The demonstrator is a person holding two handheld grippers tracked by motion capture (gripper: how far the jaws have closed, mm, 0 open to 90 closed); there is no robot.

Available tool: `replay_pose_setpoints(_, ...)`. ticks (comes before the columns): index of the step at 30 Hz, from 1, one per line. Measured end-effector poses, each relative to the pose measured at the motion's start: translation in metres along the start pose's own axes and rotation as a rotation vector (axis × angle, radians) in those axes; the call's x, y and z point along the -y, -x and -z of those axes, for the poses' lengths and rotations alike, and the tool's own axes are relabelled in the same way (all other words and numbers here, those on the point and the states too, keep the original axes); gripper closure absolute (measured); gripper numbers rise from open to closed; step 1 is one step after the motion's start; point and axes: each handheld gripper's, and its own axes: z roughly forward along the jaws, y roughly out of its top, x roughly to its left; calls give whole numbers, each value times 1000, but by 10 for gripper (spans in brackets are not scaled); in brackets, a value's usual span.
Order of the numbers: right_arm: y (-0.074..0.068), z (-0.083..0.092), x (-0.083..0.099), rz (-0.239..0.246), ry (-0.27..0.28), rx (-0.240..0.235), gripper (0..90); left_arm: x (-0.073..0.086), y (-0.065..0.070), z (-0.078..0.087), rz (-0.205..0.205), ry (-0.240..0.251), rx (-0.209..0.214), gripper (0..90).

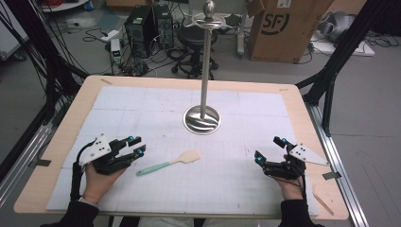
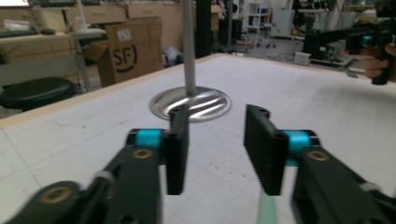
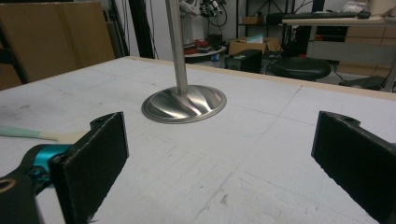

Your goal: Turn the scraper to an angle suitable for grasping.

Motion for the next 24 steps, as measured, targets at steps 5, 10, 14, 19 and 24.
replay_pose_setpoints(5, 0, -1, 1, 7, -5, 2, 27, 1, 5, -4, 13, -59, 24, 892)
replay_pose_setpoints(10, -1, -1, 1, 4, -8, -1, 27, 4, 8, -10, 21, -122, 81, 897)
replay_pose_setpoints(14, 0, -1, 1, 8, -3, -9, 27, 11, 10, -18, 28, -205, 136, 897)
replay_pose_setpoints(19, 0, -1, 2, 16, -3, -19, 27, 16, 15, -22, -8, -257, 178, 897)
replay_pose_setpoints(24, 0, -1, 3, 19, -3, -16, 27, 20, 19, -26, 5, -318, 199, 897)
